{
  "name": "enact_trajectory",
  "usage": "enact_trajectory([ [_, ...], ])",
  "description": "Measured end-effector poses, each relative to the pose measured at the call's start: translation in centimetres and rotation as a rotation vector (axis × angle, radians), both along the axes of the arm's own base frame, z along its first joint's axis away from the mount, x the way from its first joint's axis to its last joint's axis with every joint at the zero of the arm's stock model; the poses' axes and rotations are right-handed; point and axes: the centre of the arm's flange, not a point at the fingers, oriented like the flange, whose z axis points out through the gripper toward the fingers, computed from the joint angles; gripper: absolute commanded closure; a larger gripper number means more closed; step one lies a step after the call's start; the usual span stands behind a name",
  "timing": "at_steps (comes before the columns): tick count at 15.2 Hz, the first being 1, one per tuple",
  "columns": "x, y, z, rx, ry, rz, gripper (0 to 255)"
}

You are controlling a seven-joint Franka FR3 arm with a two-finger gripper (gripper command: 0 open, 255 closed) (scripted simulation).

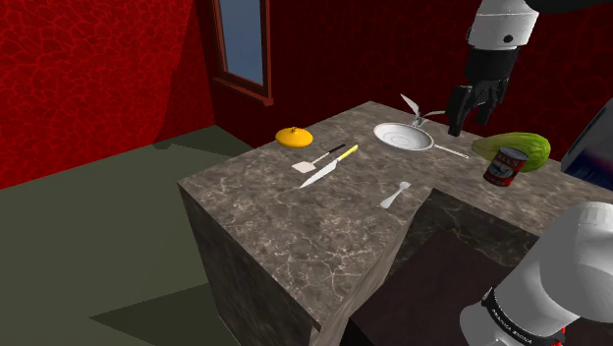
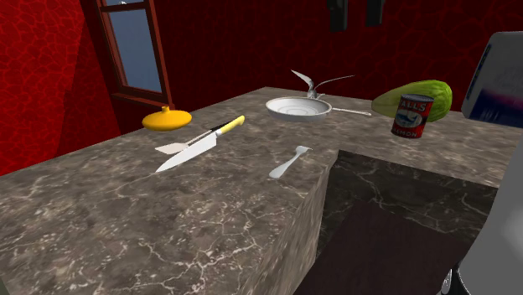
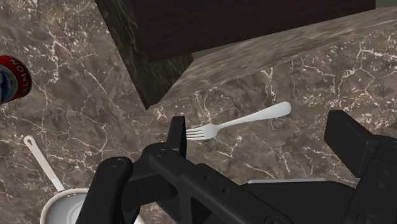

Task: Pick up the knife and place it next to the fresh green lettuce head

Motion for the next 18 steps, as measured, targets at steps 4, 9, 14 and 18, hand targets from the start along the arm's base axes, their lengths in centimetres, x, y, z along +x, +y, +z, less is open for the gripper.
enact_trajectory([
  [4, 1.4, 1.4, -1.6, -0.002, -0.009, -0.077, 0],
  [9, 5.7, 4.0, -5.2, -0.006, -0.031, -0.265, 0],
  [14, 10.6, 5.8, -9.0, -0.009, -0.053, -0.457, 0],
  [18, 14.9, 6.6, -11.9, -0.013, -0.072, -0.611, 0],
])
